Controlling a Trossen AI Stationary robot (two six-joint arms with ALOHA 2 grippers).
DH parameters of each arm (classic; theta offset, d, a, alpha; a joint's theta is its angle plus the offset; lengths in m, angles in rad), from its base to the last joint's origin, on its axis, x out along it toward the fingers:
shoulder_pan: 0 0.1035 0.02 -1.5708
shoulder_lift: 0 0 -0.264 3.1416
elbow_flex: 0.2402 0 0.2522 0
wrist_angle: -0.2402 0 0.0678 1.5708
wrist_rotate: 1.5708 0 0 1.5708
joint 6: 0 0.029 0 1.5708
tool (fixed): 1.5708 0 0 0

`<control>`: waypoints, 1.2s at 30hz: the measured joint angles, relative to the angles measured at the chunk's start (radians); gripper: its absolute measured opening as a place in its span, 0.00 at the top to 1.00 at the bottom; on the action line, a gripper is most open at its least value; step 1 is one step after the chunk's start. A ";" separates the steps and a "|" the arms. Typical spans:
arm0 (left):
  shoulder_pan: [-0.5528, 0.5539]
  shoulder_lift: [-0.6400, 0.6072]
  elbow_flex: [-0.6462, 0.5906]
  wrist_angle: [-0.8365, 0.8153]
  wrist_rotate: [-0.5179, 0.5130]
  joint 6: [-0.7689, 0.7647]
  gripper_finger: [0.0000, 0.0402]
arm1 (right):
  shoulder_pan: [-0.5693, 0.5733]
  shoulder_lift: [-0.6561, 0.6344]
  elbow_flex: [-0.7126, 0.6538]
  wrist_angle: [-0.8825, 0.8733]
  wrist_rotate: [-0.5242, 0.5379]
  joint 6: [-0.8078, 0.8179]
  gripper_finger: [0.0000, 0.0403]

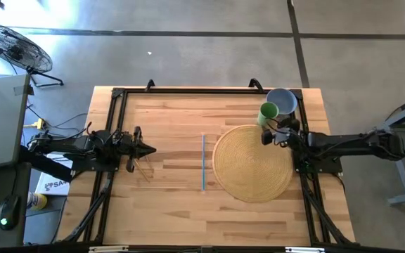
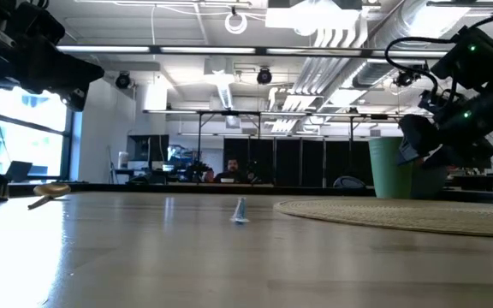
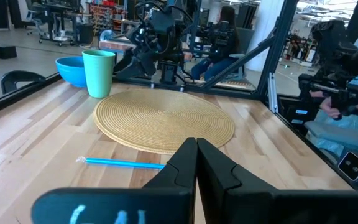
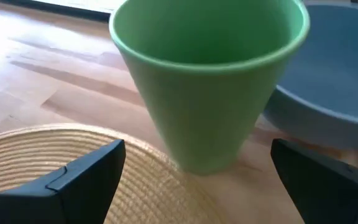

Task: Pick & Place Utensil
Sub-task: Put the green cup on the brown table mat

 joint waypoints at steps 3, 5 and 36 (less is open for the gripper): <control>0.000 0.000 0.000 0.000 0.000 0.000 1.00 | -0.021 0.000 -0.040 0.116 0.000 -0.104 0.01; 0.000 0.000 0.000 0.000 0.000 0.000 1.00 | -0.035 0.000 -0.060 0.188 0.000 -0.166 0.01; 0.000 0.000 0.000 0.000 -0.003 0.000 1.00 | -0.370 0.001 -0.087 0.474 -0.344 -0.621 0.01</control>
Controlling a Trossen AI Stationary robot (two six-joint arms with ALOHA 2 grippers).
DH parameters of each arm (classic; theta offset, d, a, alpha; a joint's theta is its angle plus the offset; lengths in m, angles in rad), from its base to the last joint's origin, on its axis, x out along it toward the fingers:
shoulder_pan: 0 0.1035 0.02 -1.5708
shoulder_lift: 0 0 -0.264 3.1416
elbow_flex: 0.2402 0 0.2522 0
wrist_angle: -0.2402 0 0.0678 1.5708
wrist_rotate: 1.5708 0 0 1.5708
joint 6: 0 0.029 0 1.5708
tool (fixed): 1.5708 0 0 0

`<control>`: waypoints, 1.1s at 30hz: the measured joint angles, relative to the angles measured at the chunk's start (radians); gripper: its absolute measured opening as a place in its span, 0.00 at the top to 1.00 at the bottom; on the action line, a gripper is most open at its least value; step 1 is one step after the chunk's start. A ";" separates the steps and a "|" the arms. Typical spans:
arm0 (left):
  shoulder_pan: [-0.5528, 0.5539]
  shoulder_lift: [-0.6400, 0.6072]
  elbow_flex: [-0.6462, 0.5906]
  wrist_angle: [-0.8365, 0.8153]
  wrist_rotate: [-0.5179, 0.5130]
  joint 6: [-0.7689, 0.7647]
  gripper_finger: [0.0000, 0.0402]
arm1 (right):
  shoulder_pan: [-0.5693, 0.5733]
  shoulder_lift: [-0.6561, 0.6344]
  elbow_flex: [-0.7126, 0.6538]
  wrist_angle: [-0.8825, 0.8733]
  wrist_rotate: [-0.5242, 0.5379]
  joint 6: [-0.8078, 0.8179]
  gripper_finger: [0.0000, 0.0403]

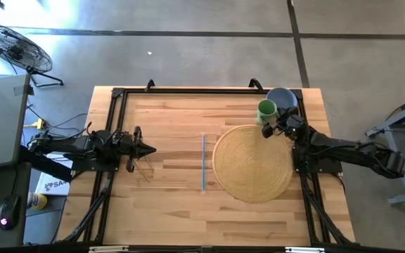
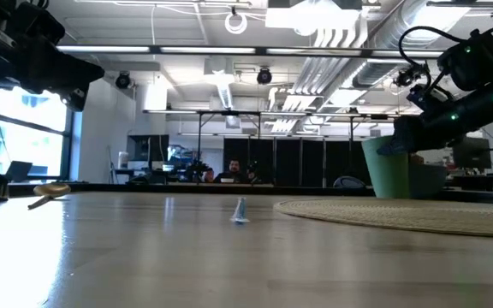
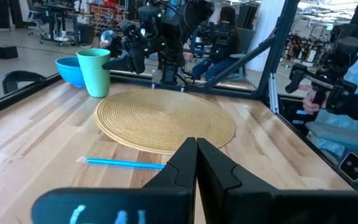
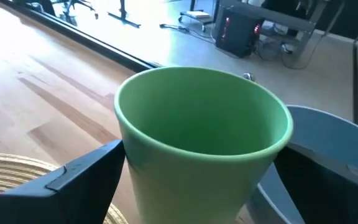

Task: Pick & Place Utensil
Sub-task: Put the green cup on the brown table mat

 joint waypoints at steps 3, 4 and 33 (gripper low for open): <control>0.000 0.000 0.000 0.000 0.000 0.000 1.00 | -0.033 0.000 0.000 0.001 -0.061 0.004 0.01; 0.000 0.000 0.000 0.000 0.000 0.000 1.00 | -0.042 0.000 0.000 0.002 -0.076 0.006 0.01; 0.000 0.000 0.000 0.000 0.003 0.000 1.00 | -0.077 0.000 -0.001 0.061 -0.186 -0.030 0.09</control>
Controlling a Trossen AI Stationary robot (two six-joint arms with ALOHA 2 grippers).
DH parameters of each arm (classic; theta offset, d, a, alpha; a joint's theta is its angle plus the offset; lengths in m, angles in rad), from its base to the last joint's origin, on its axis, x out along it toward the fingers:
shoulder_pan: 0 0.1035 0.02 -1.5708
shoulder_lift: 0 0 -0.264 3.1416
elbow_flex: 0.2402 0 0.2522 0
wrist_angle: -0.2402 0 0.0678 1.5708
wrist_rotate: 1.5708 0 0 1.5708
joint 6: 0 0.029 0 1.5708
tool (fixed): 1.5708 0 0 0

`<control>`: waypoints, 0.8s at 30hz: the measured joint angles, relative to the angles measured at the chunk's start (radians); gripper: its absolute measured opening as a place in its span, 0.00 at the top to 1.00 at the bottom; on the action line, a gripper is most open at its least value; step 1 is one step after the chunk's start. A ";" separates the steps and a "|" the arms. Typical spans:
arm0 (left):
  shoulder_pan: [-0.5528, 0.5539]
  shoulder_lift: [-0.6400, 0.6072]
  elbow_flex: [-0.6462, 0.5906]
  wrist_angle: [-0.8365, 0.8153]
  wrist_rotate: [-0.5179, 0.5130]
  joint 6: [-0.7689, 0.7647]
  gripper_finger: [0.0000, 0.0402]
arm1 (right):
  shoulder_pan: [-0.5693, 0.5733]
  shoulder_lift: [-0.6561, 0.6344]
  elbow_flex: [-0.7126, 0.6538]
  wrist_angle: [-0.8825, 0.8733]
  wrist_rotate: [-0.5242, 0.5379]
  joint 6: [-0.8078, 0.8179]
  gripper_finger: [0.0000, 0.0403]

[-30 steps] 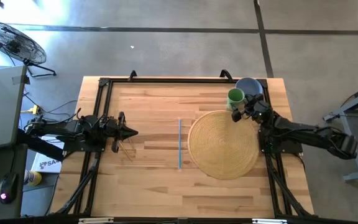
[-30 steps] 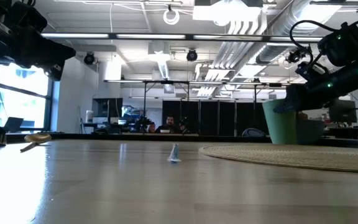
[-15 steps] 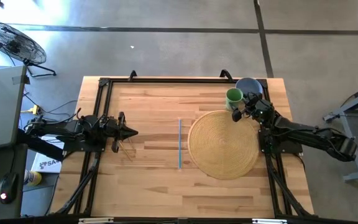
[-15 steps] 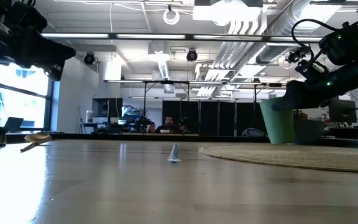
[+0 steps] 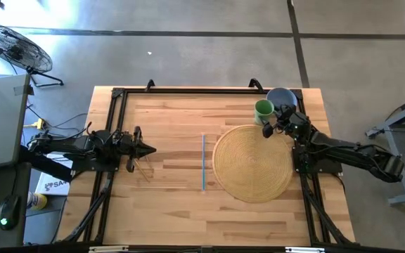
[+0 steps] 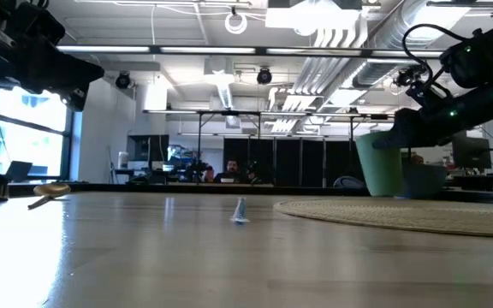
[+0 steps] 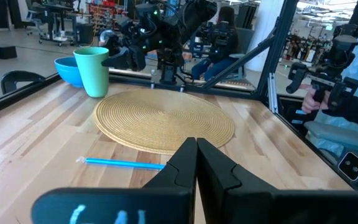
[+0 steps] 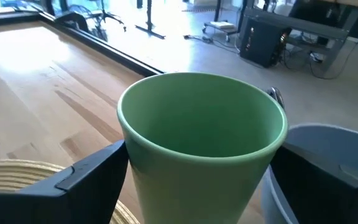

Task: Pick & Place Utensil
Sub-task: Put the green cup on the brown table mat

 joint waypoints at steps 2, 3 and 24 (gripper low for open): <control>0.000 0.000 0.000 0.000 0.000 0.000 1.00 | 0.001 -0.001 0.000 0.019 -0.006 -0.014 0.09; 0.000 0.000 0.000 0.000 0.000 0.002 1.00 | 0.001 -0.001 0.000 0.033 -0.009 -0.017 0.09; 0.000 0.000 0.001 0.003 -0.063 0.004 1.00 | 0.001 -0.212 0.001 -0.186 -0.380 0.077 0.09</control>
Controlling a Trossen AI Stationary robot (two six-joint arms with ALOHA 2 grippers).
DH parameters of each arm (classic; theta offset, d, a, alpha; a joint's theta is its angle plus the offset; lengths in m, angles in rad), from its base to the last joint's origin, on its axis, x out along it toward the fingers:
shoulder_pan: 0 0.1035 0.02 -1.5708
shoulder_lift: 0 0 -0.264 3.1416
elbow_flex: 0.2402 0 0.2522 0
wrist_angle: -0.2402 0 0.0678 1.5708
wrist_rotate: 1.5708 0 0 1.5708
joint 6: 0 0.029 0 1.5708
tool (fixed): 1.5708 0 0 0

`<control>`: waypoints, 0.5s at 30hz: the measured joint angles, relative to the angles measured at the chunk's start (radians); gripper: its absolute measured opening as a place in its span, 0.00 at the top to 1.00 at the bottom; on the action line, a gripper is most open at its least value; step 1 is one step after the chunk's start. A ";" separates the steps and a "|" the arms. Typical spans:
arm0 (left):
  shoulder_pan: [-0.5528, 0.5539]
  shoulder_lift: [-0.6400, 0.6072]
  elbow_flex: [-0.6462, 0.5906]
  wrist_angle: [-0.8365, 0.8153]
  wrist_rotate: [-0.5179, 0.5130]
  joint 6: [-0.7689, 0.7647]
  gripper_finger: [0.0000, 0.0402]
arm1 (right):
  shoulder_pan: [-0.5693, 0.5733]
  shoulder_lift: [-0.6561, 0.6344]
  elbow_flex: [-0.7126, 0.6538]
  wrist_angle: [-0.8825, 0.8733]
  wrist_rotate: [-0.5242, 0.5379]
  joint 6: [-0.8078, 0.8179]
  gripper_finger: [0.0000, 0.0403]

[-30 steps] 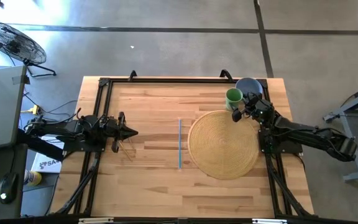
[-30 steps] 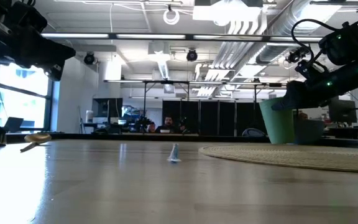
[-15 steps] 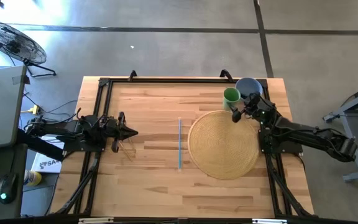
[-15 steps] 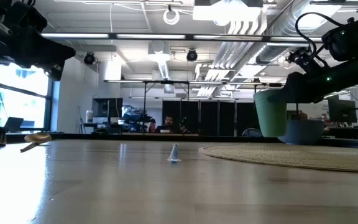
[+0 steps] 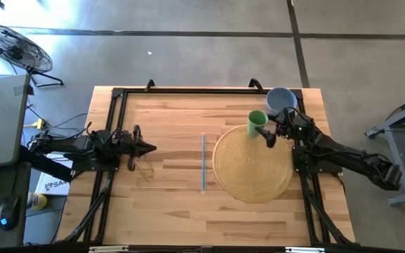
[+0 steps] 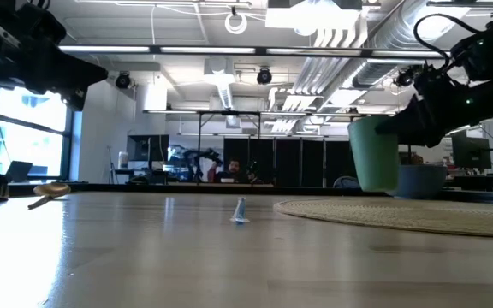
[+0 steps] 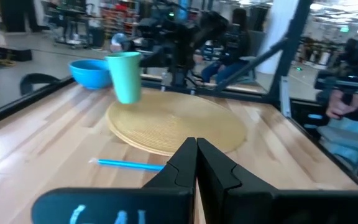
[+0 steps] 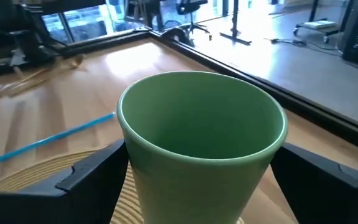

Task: Pick & Place Utensil
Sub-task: Put the green cup on the brown table mat

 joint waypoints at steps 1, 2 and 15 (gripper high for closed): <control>0.000 0.000 0.000 0.001 -0.011 0.000 1.00 | 0.000 -0.007 0.000 -0.009 -0.008 0.000 0.09; 0.000 0.000 0.000 0.001 -0.014 0.000 1.00 | 0.000 -0.011 0.000 -0.024 -0.014 -0.001 0.09; 0.000 0.000 0.000 0.000 -0.015 0.000 1.00 | 0.000 -0.004 -0.001 -0.086 -0.003 -0.071 0.09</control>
